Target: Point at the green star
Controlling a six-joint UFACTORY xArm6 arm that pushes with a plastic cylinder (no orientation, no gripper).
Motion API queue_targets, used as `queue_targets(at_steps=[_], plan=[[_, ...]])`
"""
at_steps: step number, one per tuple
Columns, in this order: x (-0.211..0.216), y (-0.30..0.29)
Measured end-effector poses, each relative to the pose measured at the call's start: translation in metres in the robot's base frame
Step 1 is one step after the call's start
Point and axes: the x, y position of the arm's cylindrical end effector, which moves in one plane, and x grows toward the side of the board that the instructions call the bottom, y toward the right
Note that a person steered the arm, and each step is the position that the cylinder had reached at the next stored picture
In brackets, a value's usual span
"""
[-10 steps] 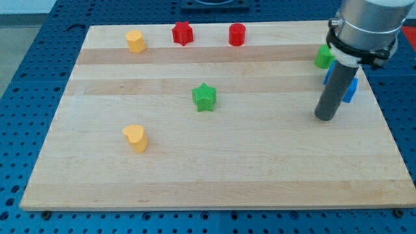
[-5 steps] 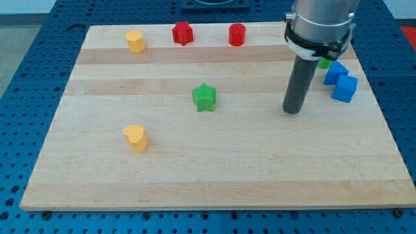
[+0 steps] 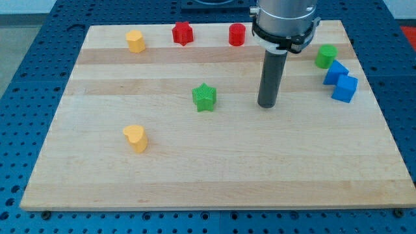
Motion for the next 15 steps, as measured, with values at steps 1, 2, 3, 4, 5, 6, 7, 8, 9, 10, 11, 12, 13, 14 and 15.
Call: queue_targets(at_steps=[1, 2, 3, 4, 5, 6, 7, 8, 9, 10, 11, 12, 13, 14, 15], plan=[[0.000, 0.000], [0.000, -0.005], [-0.001, -0.006], [-0.013, -0.006], [-0.025, -0.006], [-0.031, -0.007], [-0.032, -0.022], [-0.033, -0.033], [-0.033, -0.039], [-0.033, -0.055], [-0.035, -0.072], [-0.049, -0.088], [-0.056, -0.100], [-0.056, -0.112], [-0.056, -0.131]])
